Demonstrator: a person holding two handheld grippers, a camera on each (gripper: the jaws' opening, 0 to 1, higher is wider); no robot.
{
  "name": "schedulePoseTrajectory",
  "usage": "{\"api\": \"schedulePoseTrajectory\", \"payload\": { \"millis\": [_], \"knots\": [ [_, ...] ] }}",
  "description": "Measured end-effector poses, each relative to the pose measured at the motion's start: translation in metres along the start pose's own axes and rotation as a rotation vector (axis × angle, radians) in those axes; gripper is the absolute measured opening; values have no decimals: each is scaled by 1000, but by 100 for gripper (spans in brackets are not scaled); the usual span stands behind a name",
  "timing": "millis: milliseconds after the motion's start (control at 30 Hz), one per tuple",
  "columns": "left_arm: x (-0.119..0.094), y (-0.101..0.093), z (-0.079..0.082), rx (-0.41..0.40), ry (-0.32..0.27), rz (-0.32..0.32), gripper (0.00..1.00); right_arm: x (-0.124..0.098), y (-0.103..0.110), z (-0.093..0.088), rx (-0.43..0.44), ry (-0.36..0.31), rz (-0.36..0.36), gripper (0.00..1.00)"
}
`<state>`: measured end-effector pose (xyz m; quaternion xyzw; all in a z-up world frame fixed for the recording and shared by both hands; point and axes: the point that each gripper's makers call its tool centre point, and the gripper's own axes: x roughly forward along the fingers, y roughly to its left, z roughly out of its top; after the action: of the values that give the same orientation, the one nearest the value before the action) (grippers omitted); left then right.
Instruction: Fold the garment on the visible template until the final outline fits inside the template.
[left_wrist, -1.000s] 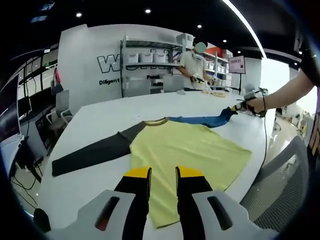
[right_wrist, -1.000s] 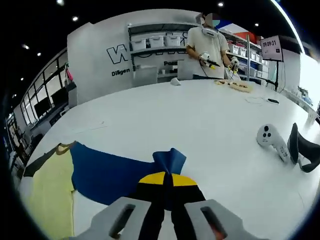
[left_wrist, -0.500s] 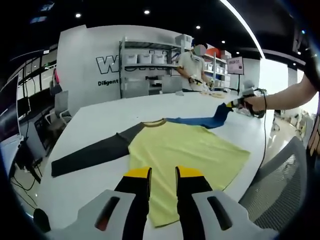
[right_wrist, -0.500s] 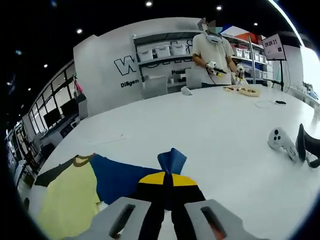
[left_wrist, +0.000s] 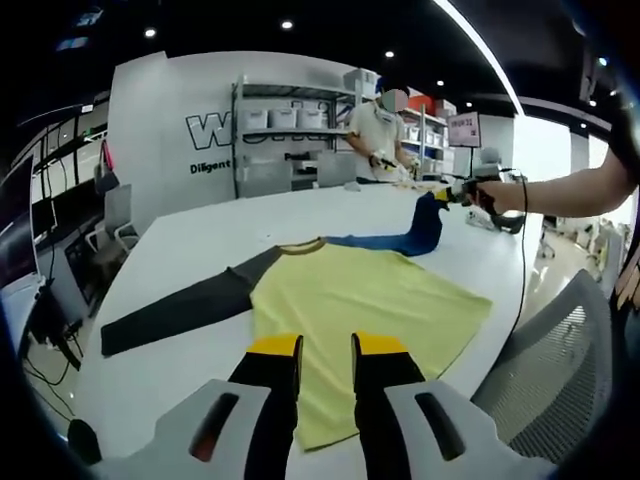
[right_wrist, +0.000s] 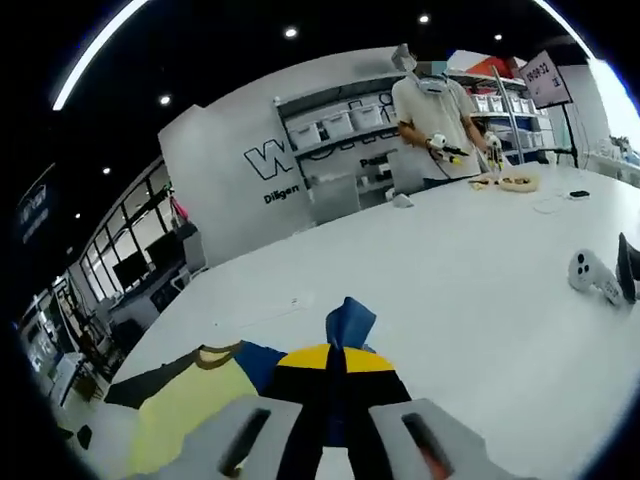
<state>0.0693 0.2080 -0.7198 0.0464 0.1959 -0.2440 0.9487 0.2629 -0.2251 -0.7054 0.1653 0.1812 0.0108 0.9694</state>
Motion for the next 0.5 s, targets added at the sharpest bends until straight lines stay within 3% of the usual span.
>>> {"api": "schedulePoseTrajectory", "payload": {
  "millis": [500],
  "knots": [
    [-9,3,0,4,-7,8,15,9,61,11,-56,-31,93,0]
  ]
}}
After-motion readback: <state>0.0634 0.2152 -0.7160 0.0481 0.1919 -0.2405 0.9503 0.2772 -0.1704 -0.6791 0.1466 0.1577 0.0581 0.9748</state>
